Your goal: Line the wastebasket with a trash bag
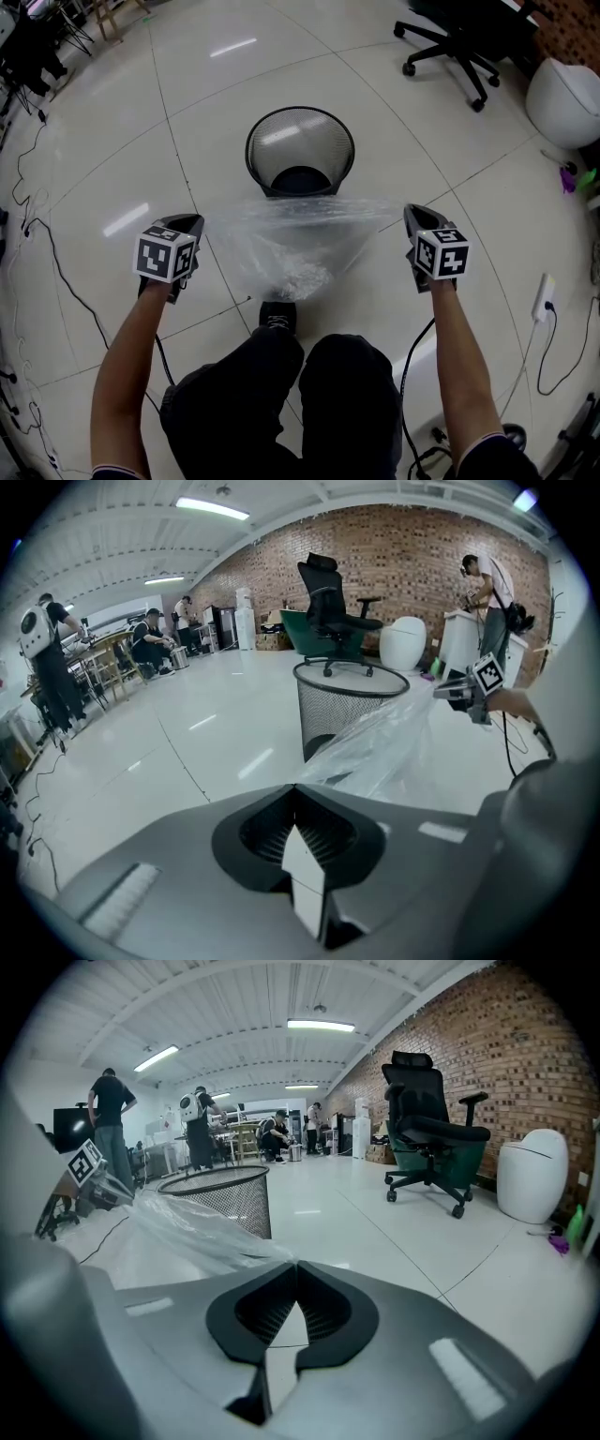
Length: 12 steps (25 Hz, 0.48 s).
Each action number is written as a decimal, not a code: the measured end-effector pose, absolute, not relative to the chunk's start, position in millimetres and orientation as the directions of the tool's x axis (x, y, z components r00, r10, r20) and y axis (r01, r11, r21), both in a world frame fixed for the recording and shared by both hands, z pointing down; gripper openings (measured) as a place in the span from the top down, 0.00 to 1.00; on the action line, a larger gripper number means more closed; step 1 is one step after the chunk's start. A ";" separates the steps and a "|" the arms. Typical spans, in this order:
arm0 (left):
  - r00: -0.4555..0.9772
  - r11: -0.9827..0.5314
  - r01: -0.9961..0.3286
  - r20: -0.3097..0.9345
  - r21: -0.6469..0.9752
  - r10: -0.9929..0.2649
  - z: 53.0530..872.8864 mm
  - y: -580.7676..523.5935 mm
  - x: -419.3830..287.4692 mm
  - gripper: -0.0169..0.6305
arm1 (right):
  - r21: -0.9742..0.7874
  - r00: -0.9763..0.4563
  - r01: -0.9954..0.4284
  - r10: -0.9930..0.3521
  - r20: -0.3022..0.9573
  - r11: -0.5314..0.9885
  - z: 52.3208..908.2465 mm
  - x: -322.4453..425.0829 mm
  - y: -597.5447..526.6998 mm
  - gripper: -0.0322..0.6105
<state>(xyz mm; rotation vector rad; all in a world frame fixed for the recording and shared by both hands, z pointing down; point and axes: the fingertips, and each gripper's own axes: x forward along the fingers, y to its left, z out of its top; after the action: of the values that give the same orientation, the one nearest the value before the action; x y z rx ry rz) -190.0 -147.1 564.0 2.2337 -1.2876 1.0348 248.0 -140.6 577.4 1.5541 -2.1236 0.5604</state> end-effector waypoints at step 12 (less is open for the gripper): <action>0.315 -0.512 -0.859 0.766 -0.021 -0.560 574.6 -153.7 -188.7 0.95 | -0.083 -0.293 -0.948 -0.743 0.602 0.307 589.3 245.1 -146.9 0.95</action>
<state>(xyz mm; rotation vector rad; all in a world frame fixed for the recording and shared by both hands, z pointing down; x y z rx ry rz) -188.7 -153.7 574.6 2.1965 -1.2617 1.0402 245.1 -146.9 589.3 1.4999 -2.1241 0.6018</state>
